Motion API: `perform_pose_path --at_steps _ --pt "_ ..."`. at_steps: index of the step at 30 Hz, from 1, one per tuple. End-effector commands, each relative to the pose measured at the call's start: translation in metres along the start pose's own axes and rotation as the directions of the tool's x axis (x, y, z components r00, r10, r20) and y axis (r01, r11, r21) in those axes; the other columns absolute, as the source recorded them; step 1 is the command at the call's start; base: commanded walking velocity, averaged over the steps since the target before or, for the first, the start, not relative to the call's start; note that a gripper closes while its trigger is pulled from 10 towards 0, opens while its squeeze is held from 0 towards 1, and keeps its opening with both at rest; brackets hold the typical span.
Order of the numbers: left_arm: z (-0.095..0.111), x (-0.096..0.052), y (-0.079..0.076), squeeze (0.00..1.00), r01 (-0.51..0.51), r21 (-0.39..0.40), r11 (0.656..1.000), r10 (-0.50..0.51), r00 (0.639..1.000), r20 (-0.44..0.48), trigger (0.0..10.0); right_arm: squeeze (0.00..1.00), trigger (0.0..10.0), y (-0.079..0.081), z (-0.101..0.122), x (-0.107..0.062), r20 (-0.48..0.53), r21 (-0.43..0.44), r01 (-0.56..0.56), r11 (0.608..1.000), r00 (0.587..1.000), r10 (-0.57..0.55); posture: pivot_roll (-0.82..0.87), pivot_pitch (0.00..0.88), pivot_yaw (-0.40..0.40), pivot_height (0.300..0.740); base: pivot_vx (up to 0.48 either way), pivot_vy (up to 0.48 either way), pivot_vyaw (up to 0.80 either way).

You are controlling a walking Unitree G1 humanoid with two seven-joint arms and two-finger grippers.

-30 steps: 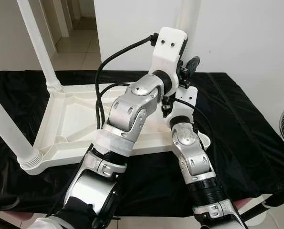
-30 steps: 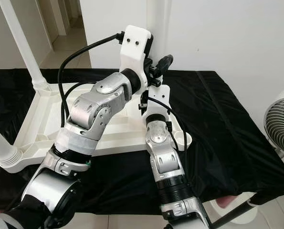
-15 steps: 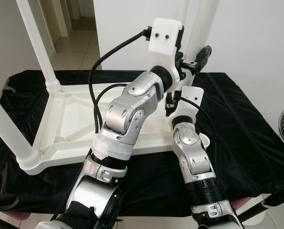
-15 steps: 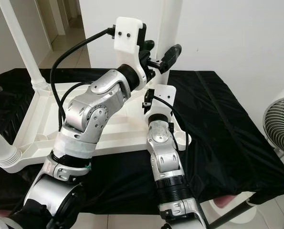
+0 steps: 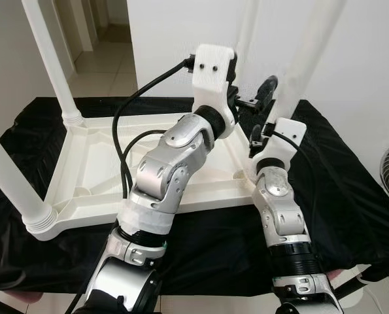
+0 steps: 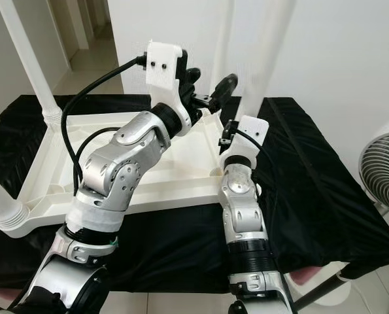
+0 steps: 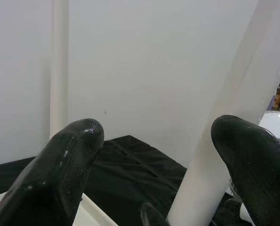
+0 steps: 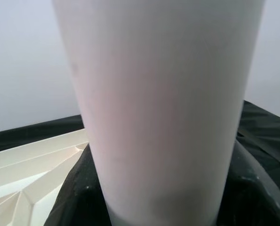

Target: Building children table

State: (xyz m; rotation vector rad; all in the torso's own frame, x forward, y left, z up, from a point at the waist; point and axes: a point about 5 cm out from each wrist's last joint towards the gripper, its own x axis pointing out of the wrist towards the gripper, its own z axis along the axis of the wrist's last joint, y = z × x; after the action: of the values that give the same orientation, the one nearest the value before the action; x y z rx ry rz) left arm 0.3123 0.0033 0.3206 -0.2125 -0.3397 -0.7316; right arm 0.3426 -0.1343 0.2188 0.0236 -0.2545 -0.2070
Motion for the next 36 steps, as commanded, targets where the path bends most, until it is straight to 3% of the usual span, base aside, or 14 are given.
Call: perform_pose_path --at_steps 1,4,5,9,15,16,19,36 --pt "-0.011 -0.012 0.02 0.0 -0.038 -0.013 0.999 0.037 0.999 -0.01 10.0 0.0 10.0 -0.012 0.005 0.004 0.005 -0.004 0.018 1.0 1.0 -0.018 -0.02 0.0 0.0 0.74 0.0 0.0 0.0" --pt "-0.023 -0.017 0.028 0.0 -0.092 0.018 0.996 0.093 0.994 -0.056 10.0 0.0 10.0 -0.019 0.005 0.003 0.012 -0.025 0.026 0.999 1.0 -0.025 -0.02 0.0 -0.001 0.74 0.0 0.0 0.0" --pt "-0.042 -0.026 0.032 0.0 -0.126 0.068 0.99 0.133 0.985 -0.111 10.0 0.0 10.0 -0.026 0.004 -0.001 0.011 -0.041 0.025 0.999 1.0 -0.024 -0.04 0.0 -0.002 0.74 0.0 0.0 0.0" --pt "-0.054 -0.033 0.033 0.0 -0.131 0.08 0.988 0.141 0.98 -0.141 10.0 0.0 10.0 -0.032 0.003 -0.003 0.008 -0.048 0.021 0.999 1.0 -0.021 -0.04 0.0 -0.002 0.74 0.0 0.0 0.0" --pt "-0.069 -0.042 0.029 0.0 -0.098 0.097 0.99 0.115 0.974 -0.193 10.0 0.0 10.0 -0.038 0.001 -0.005 0.006 -0.065 0.01 0.998 1.0 -0.009 -0.03 0.001 0.002 0.74 0.0 0.0 0.0" --pt "-0.092 -0.054 0.019 0.0 -0.02 0.136 0.99 0.056 0.964 -0.261 10.0 0.0 10.0 -0.046 -0.006 -0.005 -0.009 -0.094 -0.004 0.996 1.0 0.004 -0.03 0.011 0.009 0.74 0.0 0.0 0.0" --pt "-0.103 -0.062 0.012 0.0 0.033 0.142 0.989 0.01 0.956 -0.293 10.0 0.0 10.0 -0.051 -0.011 -0.005 -0.02 -0.111 -0.015 0.994 1.0 0.013 -0.03 0.017 0.012 0.74 0.0 0.0 0.0" --pt "-0.109 -0.081 -0.017 0.0 0.245 0.115 0.963 -0.197 0.925 -0.324 10.0 0.0 10.0 -0.06 -0.027 -0.001 -0.062 -0.154 -0.085 0.984 0.995 0.076 -0.01 0.017 0.024 0.74 0.0 0.0 0.0"
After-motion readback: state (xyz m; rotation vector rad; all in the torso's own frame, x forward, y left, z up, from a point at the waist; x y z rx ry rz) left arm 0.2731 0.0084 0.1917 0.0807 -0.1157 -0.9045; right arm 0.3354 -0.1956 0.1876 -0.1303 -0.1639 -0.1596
